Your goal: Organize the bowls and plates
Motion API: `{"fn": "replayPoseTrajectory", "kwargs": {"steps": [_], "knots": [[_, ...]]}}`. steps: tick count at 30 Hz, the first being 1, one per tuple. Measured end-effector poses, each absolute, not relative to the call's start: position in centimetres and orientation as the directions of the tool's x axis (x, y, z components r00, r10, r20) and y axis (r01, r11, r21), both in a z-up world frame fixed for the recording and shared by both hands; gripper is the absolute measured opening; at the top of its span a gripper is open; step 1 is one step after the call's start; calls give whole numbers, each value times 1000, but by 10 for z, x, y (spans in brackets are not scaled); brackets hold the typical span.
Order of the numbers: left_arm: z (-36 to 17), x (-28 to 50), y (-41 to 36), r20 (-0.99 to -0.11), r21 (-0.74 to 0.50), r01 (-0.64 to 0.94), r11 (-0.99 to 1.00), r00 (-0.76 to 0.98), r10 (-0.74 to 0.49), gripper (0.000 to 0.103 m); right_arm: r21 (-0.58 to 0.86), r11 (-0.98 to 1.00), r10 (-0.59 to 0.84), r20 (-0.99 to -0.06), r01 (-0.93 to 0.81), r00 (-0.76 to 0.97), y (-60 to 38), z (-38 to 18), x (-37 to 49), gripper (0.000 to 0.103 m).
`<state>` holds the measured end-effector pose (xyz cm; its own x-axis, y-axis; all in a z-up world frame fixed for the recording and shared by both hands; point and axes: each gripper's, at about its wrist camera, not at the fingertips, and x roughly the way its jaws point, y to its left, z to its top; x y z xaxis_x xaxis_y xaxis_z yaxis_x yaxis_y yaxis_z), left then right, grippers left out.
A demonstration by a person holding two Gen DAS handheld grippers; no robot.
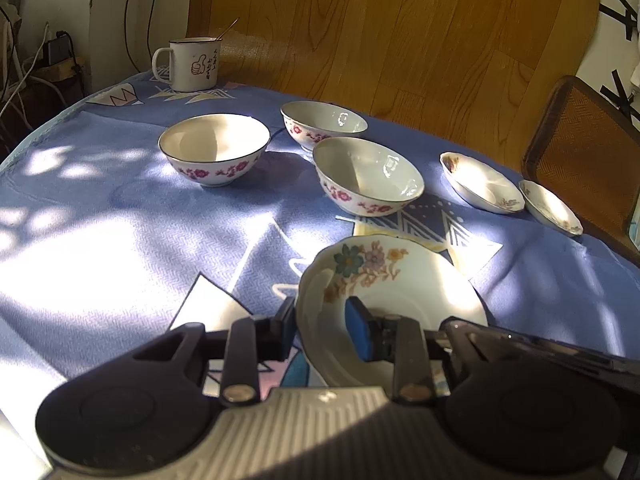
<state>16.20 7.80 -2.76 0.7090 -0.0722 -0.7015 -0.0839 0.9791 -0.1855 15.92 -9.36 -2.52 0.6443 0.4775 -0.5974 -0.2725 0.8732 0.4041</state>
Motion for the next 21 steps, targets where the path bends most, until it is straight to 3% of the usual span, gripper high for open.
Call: {"fn": "replayPoseTrajectory", "kwargs": {"steps": [13, 21], "knots": [[-28, 164, 58, -707, -161, -46, 986, 703, -83, 29, 391, 887, 447, -595, -245, 668, -106, -25, 155, 17], [-21, 155, 104, -704, -176, -172, 969, 711, -1, 28, 400, 850, 526, -596, -343, 607, -65, -24, 159, 18]]}}
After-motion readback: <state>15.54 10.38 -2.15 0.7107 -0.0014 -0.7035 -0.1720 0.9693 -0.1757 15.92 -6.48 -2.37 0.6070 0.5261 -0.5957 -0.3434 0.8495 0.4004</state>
